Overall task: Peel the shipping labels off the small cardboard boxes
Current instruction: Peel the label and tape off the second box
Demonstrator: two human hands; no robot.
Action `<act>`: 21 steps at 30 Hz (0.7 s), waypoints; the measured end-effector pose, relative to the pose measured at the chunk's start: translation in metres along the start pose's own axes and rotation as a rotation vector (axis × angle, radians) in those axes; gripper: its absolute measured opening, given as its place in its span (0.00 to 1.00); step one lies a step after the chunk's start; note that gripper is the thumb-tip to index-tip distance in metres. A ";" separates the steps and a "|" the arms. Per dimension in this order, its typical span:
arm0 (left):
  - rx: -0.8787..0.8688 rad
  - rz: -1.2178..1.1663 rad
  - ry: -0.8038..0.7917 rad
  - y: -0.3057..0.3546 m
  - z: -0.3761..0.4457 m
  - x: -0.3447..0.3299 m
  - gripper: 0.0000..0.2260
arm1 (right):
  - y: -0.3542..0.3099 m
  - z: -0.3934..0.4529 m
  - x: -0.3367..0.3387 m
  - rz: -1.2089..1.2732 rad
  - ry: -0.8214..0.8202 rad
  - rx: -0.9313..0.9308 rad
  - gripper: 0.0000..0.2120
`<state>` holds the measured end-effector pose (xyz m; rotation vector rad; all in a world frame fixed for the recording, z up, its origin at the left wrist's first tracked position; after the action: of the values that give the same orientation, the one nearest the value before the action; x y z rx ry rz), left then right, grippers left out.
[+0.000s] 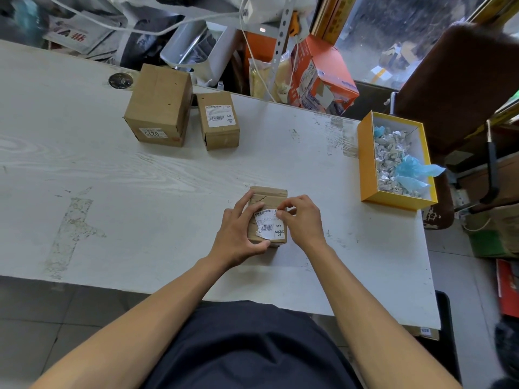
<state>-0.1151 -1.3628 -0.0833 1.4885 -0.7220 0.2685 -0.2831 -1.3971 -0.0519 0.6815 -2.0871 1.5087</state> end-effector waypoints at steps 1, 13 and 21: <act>0.002 0.000 -0.003 0.000 0.000 0.000 0.39 | 0.000 0.002 0.000 0.003 -0.018 -0.015 0.03; -0.004 -0.010 0.004 -0.001 0.001 0.000 0.40 | -0.001 0.007 0.001 -0.029 -0.080 -0.035 0.04; -0.008 -0.006 -0.009 -0.002 0.002 0.000 0.39 | 0.015 -0.019 0.003 0.138 0.094 0.046 0.05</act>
<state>-0.1143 -1.3646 -0.0854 1.4845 -0.7250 0.2544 -0.2929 -1.3752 -0.0552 0.4815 -2.0711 1.6350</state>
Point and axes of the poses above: each hand's wrist, its own z-axis towards the middle knuckle, its own x-axis out of the back of the hand, y = z × x, the point moved 6 cm from there along z, towards the middle knuckle, and after that the axes turned 3 degrees about -y, right-handed, at the moved point
